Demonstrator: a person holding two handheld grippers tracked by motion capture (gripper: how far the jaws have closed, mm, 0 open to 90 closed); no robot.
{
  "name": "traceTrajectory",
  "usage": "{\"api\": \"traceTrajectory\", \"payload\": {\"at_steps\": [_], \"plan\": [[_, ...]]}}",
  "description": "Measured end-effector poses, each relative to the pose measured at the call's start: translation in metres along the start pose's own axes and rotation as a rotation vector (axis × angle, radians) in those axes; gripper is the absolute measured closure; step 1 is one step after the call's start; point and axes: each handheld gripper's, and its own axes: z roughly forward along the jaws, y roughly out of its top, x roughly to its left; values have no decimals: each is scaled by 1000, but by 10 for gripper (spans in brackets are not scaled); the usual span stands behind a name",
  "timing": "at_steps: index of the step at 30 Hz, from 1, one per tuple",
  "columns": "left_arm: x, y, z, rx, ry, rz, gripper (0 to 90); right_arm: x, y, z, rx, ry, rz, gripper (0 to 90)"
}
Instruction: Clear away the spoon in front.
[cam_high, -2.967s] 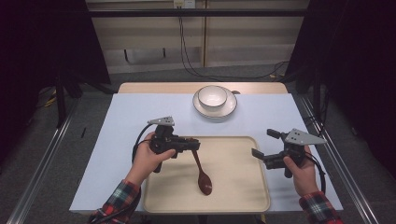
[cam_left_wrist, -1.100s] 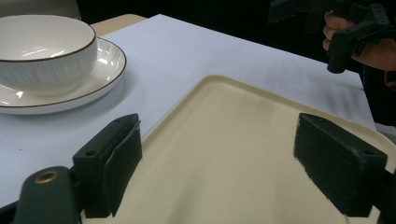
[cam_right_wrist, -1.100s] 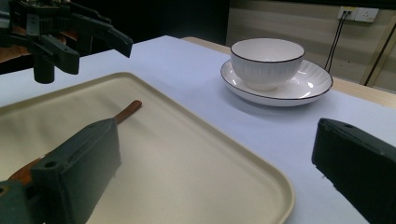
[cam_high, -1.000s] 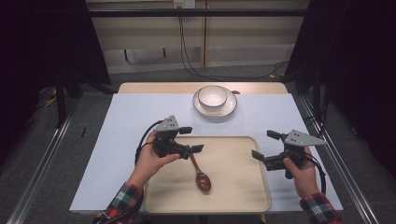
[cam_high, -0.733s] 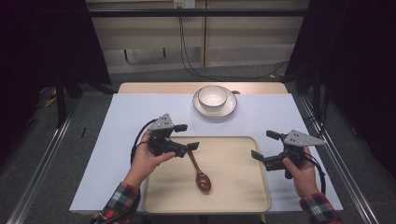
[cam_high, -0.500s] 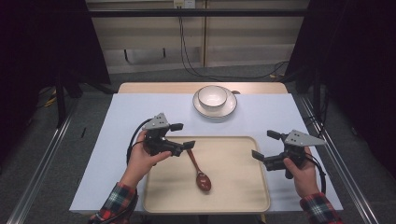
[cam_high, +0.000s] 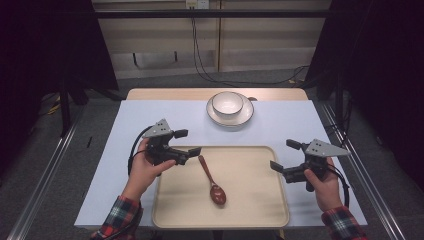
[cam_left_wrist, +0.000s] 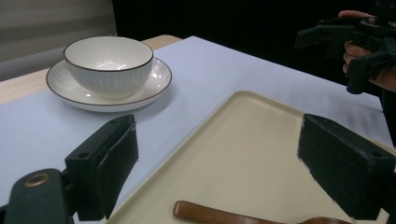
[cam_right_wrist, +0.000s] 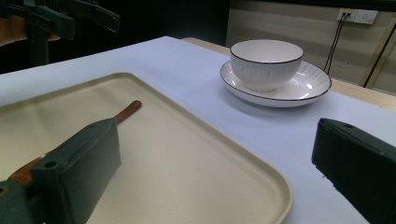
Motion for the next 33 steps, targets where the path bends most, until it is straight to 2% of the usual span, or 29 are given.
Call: {"api": "traceTrajectory", "payload": {"at_steps": [5, 17, 26, 30, 31, 33], "plan": [[3, 0, -5, -4, 17, -9, 120, 0, 0, -1, 0, -5, -1, 8], [11, -6, -13, -8, 20, -21, 97, -1, 0, 0, -8, -4, -3, 8], [15, -7, -19, -21, 29, -24, 92, -2, 0, -1, -11, -5, -3, 8], [17, -8, -24, -44, 39, -38, 91, -3, 0, -1, -12, -6, -3, 8], [19, -8, -25, -42, 35, -30, 91, -3, 0, -1, -10, -5, -5, 8], [19, -9, -27, -48, 48, -38, 91, -2, 0, -1, -8, -6, -3, 8]]}}
